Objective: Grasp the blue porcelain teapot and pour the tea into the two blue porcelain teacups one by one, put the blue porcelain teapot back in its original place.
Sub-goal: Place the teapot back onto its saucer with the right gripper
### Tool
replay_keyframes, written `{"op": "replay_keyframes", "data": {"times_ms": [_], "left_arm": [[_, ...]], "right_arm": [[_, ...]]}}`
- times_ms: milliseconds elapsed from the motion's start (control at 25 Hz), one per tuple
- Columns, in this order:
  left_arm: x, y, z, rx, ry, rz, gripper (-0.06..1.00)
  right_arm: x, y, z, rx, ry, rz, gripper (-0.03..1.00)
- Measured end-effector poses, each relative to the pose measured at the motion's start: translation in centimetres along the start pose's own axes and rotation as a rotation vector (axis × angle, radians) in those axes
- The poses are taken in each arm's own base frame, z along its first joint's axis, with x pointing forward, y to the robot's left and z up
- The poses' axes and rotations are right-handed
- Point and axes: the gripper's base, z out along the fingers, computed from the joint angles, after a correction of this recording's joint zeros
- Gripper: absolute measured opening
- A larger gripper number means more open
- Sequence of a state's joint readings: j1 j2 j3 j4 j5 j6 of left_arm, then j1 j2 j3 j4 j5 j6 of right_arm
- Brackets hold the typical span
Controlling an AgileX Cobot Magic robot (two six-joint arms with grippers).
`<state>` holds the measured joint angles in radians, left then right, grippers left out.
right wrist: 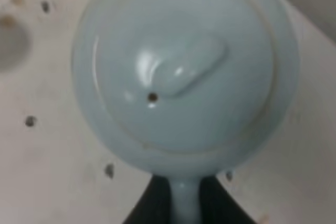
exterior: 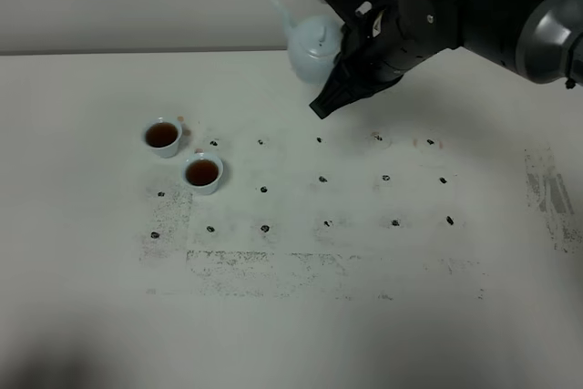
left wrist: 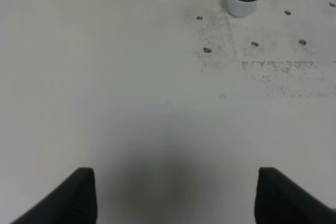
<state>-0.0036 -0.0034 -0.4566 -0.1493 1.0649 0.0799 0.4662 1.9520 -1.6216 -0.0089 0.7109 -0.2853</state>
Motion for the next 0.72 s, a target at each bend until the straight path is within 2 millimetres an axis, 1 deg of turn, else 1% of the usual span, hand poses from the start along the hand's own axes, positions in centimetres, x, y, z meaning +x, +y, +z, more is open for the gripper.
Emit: {"op": "replay_keyframes", "data": {"times_ms": [200,400,520,720], "left_arm": [[0.0,0.0,0.0,0.000,0.000,0.000,0.61],[0.0,0.0,0.0,0.000,0.000,0.000,0.61],[0.0,0.0,0.0,0.000,0.000,0.000,0.61],[0.0,0.0,0.0,0.000,0.000,0.000,0.61]], "right_arm": [[1.6,-3.4,0.0,-0.007,0.034,0.142,0.04],[2.8,-6.0,-0.1,0.004,0.049,0.232,0.04],[3.6,-6.6,1.0,0.002,0.080,0.263,0.04],[4.8,-6.0,4.1,-0.050,0.142,0.313,0.04]]}}
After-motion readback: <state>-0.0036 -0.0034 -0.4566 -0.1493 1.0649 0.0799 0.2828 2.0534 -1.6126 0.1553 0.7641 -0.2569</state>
